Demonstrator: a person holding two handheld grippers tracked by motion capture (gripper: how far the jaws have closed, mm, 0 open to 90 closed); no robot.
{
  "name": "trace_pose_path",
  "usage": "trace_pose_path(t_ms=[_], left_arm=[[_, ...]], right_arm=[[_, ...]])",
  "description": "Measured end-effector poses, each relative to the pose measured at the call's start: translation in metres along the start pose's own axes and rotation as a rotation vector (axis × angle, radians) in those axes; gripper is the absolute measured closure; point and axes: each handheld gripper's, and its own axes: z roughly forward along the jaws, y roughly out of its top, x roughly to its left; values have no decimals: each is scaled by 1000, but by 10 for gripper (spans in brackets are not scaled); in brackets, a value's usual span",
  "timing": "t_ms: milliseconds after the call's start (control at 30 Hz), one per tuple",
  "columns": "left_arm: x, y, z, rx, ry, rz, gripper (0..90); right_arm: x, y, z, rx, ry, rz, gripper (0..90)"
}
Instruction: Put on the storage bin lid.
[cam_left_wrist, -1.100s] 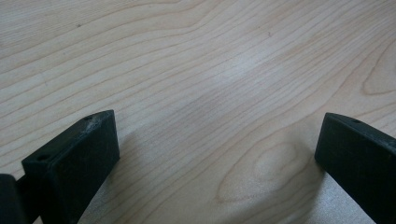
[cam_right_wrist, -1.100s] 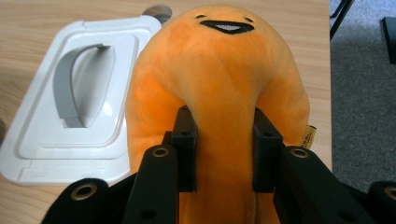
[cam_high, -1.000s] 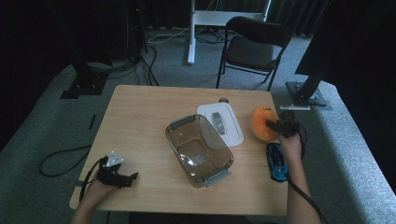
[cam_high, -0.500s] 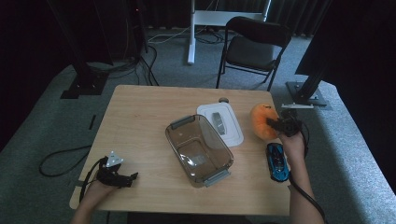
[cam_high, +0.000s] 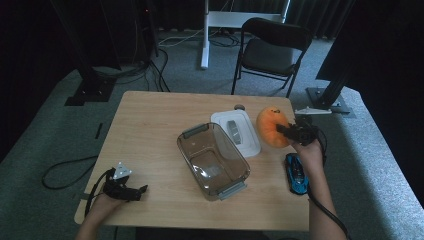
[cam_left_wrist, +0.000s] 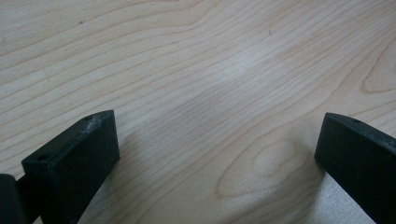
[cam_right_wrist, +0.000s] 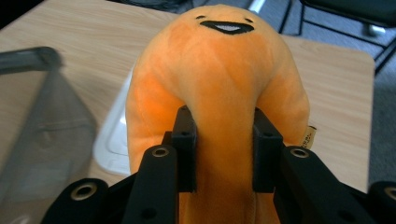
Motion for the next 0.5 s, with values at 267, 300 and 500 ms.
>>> trace_pose_path(t_ms=[267, 300, 500], left_arm=[[0, 0, 0, 0, -1, 1, 2], [0, 0, 0, 0, -1, 1, 2], [1, 0, 0, -1, -2, 3, 2]], right_arm=[[26, 12, -15, -45, 79, -64, 691], [26, 12, -15, -45, 79, -64, 691], [57, 21, -30, -82, 200, -143, 690]])
